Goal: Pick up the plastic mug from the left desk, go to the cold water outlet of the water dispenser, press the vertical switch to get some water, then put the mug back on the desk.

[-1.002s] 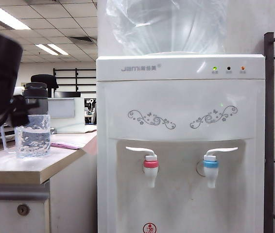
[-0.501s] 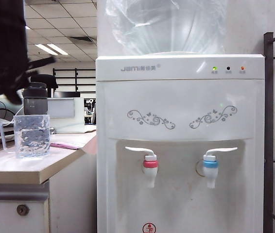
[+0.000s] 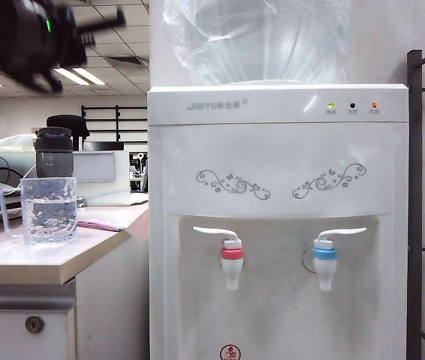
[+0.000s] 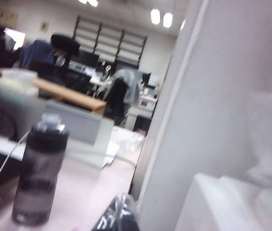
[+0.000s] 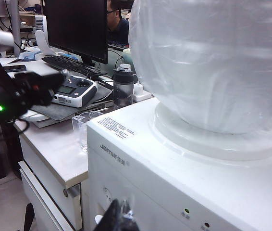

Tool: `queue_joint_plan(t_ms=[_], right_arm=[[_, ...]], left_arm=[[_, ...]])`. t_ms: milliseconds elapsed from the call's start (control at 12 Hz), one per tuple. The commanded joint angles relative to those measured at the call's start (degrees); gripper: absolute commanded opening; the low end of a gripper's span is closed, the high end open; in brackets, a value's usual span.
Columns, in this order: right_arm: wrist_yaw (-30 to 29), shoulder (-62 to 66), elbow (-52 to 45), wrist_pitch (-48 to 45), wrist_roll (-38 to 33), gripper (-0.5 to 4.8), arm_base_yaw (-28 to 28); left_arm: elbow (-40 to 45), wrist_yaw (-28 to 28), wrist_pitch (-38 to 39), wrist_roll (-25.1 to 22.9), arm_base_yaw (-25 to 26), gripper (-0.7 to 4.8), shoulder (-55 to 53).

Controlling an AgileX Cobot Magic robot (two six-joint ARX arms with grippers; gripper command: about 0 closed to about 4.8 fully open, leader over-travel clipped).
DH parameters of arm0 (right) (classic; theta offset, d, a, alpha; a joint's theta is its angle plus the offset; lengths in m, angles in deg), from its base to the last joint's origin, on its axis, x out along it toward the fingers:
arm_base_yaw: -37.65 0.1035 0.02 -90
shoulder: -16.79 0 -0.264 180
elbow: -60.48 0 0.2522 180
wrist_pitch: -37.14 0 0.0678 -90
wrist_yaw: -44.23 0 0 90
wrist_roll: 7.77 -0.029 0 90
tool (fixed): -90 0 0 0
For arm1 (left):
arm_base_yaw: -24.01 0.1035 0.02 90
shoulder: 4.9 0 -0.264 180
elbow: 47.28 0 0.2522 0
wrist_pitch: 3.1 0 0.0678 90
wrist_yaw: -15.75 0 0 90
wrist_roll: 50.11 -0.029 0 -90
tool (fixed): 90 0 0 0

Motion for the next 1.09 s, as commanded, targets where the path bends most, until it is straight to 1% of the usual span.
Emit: queue_joint_plan(t_ms=[84,167,251,334,418,501,585,668,752,835,919,1002,1086], right_arm=[[-0.15,-0.07,0.15,-0.59,0.00,-0.01,0.04],[-0.20,-0.07,0.15,-0.59,0.00,-0.01,0.04],[-0.17,-0.07,0.15,-0.59,0.00,-0.01,0.04],[-0.20,-0.07,0.15,-0.59,0.00,-0.01,0.04],[-0.17,-0.07,0.15,-0.59,0.00,-0.01,0.04],[-0.15,-0.07,0.15,-0.59,0.00,-0.01,0.04],[-0.22,-0.07,0.15,-0.59,0.00,-0.01,0.04],[-0.17,-0.09,0.17,-0.59,0.00,-0.01,0.04],[-0.17,-0.09,0.15,-0.59,0.00,-0.01,0.04],[-0.17,-0.07,0.15,-0.57,0.00,-0.01,0.04],[-0.17,-0.09,0.15,-0.59,0.00,-0.01,0.04],[-0.22,-0.07,0.15,-0.59,0.00,-0.01,0.04],[-0.15,-0.07,0.15,-0.59,0.00,-0.01,0.04]], left_arm=[[-0.04,-6.45,5.18,-5.92,1.01,0.03,9.33],[-0.04,-10.40,19.96,-5.95,3.21,0.03,15.56],[-0.04,-11.30,32.68,-5.99,4.74,0.03,20.74],[-0.04,-11.23,48.44,-7.45,7.39,0.03,27.93],[0.07,-13.20,64.89,-10.93,14.75,0.03,40.09],[1.42,-13.57,72.65,-14.27,23.32,0.03,52.54],[4.09,-14.97,72.52,-12.63,25.44,0.03,55.56],[9.86,-15.80,72.26,-9.60,27.54,0.03,61.31],[11.91,-15.82,72.28,-9.49,27.89,0.03,63.65],[16.85,-15.37,72.28,-8.02,28.41,0.03,70.49],[18.34,-15.52,72.30,-7.85,28.92,0.03,72.63],[21.40,-15.78,72.32,-5.68,30.38,0.03,76.22],[24.65,-16.87,72.52,-5.68,32.52,0.03,80.72]])
